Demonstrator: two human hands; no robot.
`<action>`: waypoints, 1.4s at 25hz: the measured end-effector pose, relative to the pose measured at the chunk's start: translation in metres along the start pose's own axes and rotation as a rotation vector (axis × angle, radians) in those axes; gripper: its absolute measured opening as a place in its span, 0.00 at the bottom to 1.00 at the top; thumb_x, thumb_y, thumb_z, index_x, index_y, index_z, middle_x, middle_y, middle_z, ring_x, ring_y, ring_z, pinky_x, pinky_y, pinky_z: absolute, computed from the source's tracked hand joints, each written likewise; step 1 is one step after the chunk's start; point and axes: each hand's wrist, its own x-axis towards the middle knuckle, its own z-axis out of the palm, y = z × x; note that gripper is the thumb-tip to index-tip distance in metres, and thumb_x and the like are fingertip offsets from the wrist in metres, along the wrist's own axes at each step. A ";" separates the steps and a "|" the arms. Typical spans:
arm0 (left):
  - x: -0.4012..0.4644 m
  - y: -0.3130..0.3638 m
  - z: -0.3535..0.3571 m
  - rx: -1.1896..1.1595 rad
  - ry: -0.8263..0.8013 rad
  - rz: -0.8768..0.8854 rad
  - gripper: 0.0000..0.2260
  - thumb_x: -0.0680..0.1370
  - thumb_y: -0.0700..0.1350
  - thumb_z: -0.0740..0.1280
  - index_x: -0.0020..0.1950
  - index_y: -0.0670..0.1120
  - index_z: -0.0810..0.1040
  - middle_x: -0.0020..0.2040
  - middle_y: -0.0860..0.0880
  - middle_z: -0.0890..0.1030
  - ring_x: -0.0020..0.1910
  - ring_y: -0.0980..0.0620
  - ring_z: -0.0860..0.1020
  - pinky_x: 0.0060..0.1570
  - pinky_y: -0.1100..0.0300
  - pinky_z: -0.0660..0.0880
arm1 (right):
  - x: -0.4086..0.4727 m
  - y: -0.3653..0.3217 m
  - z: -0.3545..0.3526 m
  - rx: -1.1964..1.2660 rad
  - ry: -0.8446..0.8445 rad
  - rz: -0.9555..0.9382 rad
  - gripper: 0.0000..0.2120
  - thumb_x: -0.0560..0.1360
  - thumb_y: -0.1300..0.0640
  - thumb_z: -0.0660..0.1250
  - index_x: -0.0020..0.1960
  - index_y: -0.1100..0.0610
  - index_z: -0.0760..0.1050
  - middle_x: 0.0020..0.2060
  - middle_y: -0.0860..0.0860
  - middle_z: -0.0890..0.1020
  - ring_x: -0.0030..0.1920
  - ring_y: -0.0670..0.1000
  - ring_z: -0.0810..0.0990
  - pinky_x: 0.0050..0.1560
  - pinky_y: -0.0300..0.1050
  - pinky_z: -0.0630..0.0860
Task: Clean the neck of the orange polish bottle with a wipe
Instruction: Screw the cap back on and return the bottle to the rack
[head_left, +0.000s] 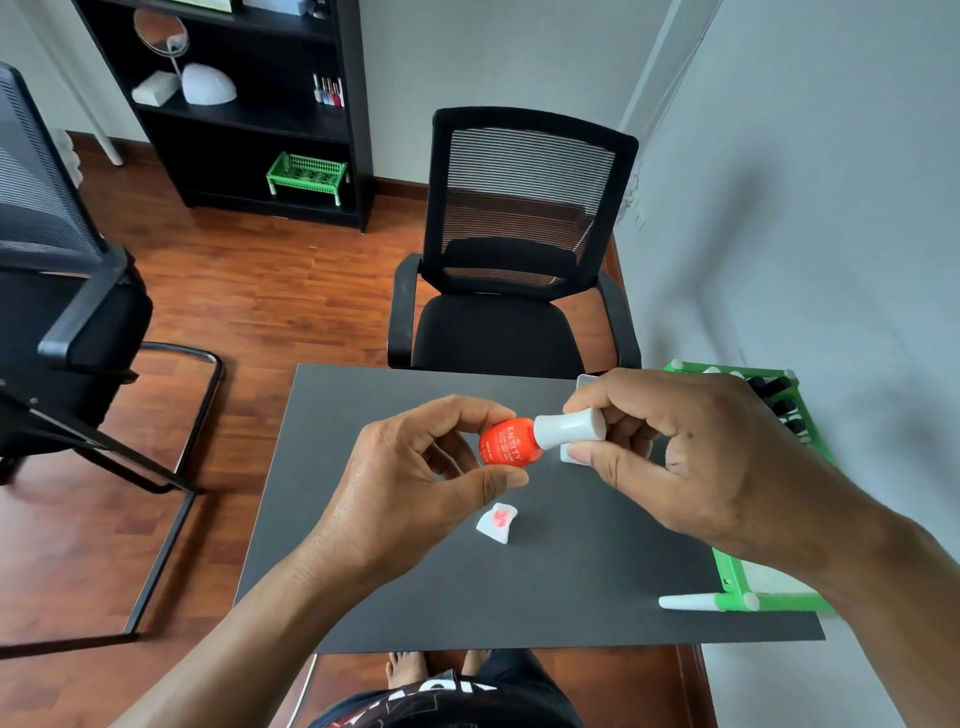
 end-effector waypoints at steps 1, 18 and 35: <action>0.000 0.001 0.000 -0.003 -0.002 0.001 0.18 0.68 0.60 0.76 0.57 0.60 0.83 0.51 0.61 0.85 0.42 0.51 0.84 0.41 0.68 0.79 | 0.000 0.000 -0.001 -0.020 -0.016 -0.001 0.07 0.76 0.49 0.74 0.53 0.48 0.81 0.35 0.42 0.82 0.36 0.48 0.80 0.33 0.37 0.77; -0.006 0.009 0.006 0.033 -0.015 0.046 0.18 0.68 0.59 0.76 0.56 0.67 0.79 0.54 0.64 0.82 0.45 0.56 0.84 0.42 0.74 0.78 | -0.009 -0.004 -0.003 0.049 -0.035 0.036 0.19 0.78 0.36 0.65 0.52 0.52 0.80 0.32 0.41 0.79 0.34 0.45 0.81 0.30 0.32 0.75; -0.004 0.006 0.006 0.026 0.010 0.016 0.19 0.68 0.60 0.76 0.58 0.62 0.82 0.53 0.62 0.84 0.43 0.54 0.84 0.42 0.71 0.79 | -0.011 0.000 -0.001 0.077 -0.031 0.056 0.12 0.75 0.44 0.73 0.55 0.47 0.80 0.34 0.33 0.78 0.33 0.43 0.80 0.32 0.26 0.71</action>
